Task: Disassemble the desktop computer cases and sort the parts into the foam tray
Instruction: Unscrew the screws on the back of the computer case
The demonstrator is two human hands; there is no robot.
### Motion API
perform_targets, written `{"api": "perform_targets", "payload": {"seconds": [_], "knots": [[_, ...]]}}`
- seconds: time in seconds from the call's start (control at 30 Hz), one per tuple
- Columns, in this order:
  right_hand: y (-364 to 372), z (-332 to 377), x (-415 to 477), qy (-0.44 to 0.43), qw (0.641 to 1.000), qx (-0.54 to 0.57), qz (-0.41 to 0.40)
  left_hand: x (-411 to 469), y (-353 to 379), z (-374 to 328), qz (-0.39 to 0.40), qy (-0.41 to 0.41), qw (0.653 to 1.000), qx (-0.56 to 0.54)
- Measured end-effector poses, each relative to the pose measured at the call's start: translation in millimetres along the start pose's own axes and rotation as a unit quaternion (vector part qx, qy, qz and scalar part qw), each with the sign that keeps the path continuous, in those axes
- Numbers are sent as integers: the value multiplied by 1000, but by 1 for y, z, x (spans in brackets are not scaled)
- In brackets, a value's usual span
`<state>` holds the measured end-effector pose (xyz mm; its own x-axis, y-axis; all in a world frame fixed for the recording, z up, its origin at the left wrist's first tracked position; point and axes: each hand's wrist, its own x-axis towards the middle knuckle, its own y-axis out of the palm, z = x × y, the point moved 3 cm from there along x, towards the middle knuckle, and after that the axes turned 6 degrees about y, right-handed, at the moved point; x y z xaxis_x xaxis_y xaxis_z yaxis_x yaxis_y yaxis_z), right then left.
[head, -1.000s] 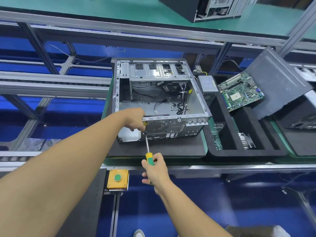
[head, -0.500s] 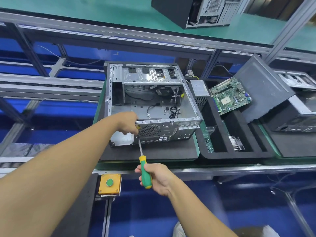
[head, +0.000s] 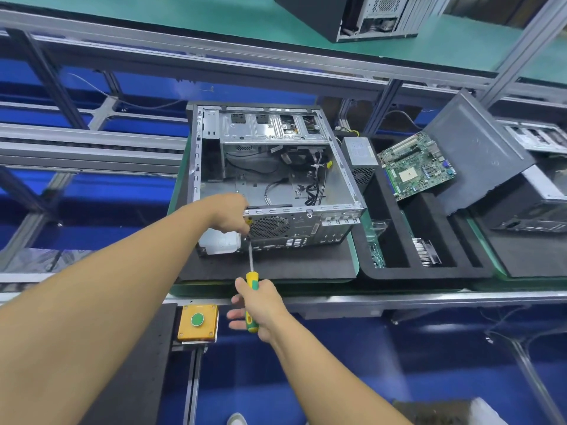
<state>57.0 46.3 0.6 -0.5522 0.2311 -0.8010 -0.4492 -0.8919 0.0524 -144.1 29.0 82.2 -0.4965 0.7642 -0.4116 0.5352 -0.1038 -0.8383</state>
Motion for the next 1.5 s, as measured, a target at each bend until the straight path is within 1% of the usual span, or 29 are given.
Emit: {"api": "perform_targets", "payload": {"seconds": [0.07,0.13,0.2,0.3,0.37,0.43,0.5,0.63,0.67,0.7,0.73,0.77,0.8,0.83,0.87,0.9,0.93,0.97,1.0,1.03,1.07,1.1,1.13,1.2,1.3,1.4,1.5], "knots": [[-5,4,-1,23,998,35,48,-1,-1,-1,0,-3,1000,5],[-14,5,-2,58,989,101,96,-1,-2,-2,3,-5,1000,4],[-23,3,-4,83,968,171,165,-1,-3,-2,5,-6,1000,1],[-35,0,-5,74,940,231,239,-1,-2,-2,6,-5,1000,-2],[-38,-1,-6,60,928,256,266,0,-2,-2,7,-5,1000,-7],[-39,-9,-7,59,920,276,273,0,-2,-1,8,-7,1000,-11],[-39,-19,-8,57,931,248,262,0,-2,-1,8,-9,1000,-10],[-30,-25,-13,27,966,163,199,-1,-2,-1,7,-10,1000,2],[-26,-25,-13,10,978,134,158,-1,-2,-1,6,-10,1000,3],[-24,-25,-12,-19,992,86,94,0,-2,-1,6,-10,1000,2],[-23,-25,-13,-59,998,23,11,0,-2,-1,6,-9,1000,2],[-22,-25,-15,-109,990,-48,-78,0,-2,-1,5,-8,1000,3],[-21,-24,-17,-161,967,-125,-154,0,-2,-1,4,-7,1000,4],[-19,-23,-20,-202,940,-179,-208,0,-1,-1,3,-6,1000,5],[-19,-23,-21,-224,927,-194,-231,0,-1,-2,2,-6,1000,6],[-18,-24,-20,-222,933,-177,-220,-1,-2,-2,1,-7,1000,7],[-16,-24,-18,-201,954,-124,-183,-1,-2,-2,2,-7,1000,8],[-15,-23,-16,-159,977,-49,-134,-2,-2,-2,3,-8,1000,7],[-14,-22,-15,-99,991,35,-88,-2,-2,-2,5,-8,1000,6],[-15,-22,-14,-36,992,113,-44,-2,-3,-2,7,-8,1000,5],[-16,-21,-14,17,985,170,3,-3,-3,-2,9,-7,1000,3],[-18,-21,-14,52,976,204,51,-3,-3,-2,11,-6,1000,-1],[-20,-21,-13,65,969,220,90,-3,-3,-2,12,-6,1000,-5],[-23,-21,-12,59,963,225,139,-3,-3,-3,11,-5,1000,-9],[-22,-23,-13,33,962,226,152,-4,-3,-3,12,-7,1000,-7],[-23,-24,-9,-16,974,198,110,-6,-4,-5,10,-3,1000,-9],[-24,-24,-9,-27,991,112,65,-8,-6,-7,10,-6,1000,-9]]}}
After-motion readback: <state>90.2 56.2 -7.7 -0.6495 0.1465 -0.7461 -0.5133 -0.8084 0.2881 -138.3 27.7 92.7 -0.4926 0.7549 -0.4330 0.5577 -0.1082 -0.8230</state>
